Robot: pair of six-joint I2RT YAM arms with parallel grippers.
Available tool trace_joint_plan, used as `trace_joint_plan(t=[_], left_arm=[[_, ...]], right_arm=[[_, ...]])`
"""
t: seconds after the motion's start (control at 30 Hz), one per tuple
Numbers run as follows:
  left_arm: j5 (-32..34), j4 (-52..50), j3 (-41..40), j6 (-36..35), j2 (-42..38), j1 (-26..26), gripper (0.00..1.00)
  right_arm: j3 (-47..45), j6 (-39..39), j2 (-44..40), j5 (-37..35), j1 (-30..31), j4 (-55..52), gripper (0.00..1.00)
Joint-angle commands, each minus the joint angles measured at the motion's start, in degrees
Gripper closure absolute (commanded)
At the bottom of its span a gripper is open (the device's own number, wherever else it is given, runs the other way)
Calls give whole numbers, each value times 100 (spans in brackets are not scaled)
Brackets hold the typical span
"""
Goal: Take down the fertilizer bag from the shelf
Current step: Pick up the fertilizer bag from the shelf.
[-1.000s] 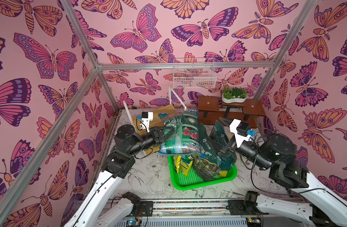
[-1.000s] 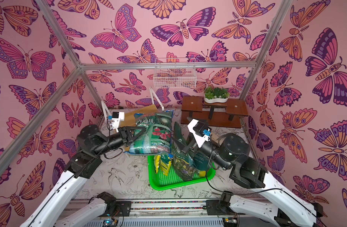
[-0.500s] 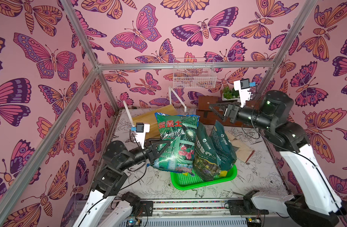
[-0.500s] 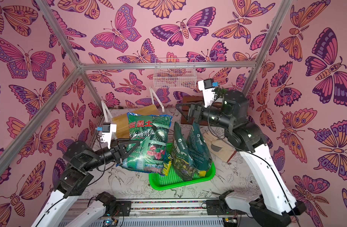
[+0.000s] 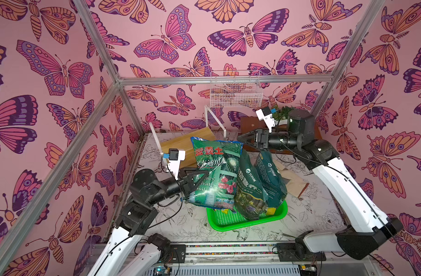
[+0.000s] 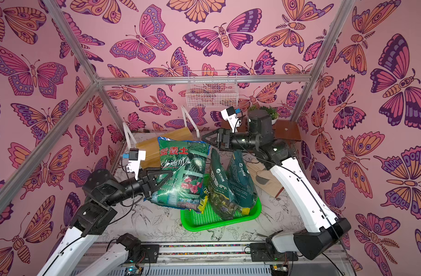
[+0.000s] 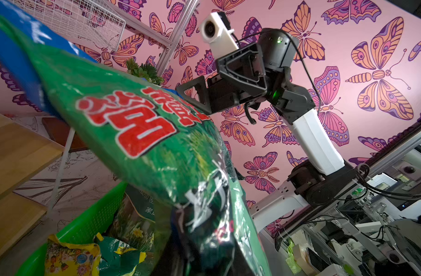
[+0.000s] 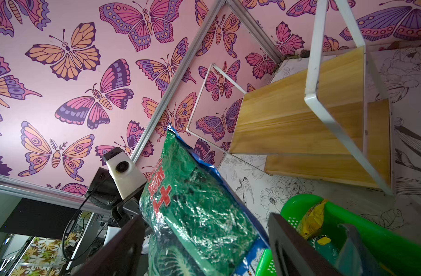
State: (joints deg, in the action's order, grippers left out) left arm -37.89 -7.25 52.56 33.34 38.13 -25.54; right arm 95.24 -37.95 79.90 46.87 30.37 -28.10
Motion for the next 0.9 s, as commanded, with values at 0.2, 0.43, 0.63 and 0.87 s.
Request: trace_joint_plan(t=[0.2,0.43,0.63,0.87], left_arm=[[63,1407,334,284,-272,-34,100],[94,1497,334,219,54,-112,100],[106,1498,328,63,361,-340,100],[386,1375,44,53,212,-418,78]], right_arm=[[202,252,70,7,158,-98,16],[90,-182,70,416,649,772,29],[56,-222,87,508,776,812,57],[188,265,62,263,771,376,100]])
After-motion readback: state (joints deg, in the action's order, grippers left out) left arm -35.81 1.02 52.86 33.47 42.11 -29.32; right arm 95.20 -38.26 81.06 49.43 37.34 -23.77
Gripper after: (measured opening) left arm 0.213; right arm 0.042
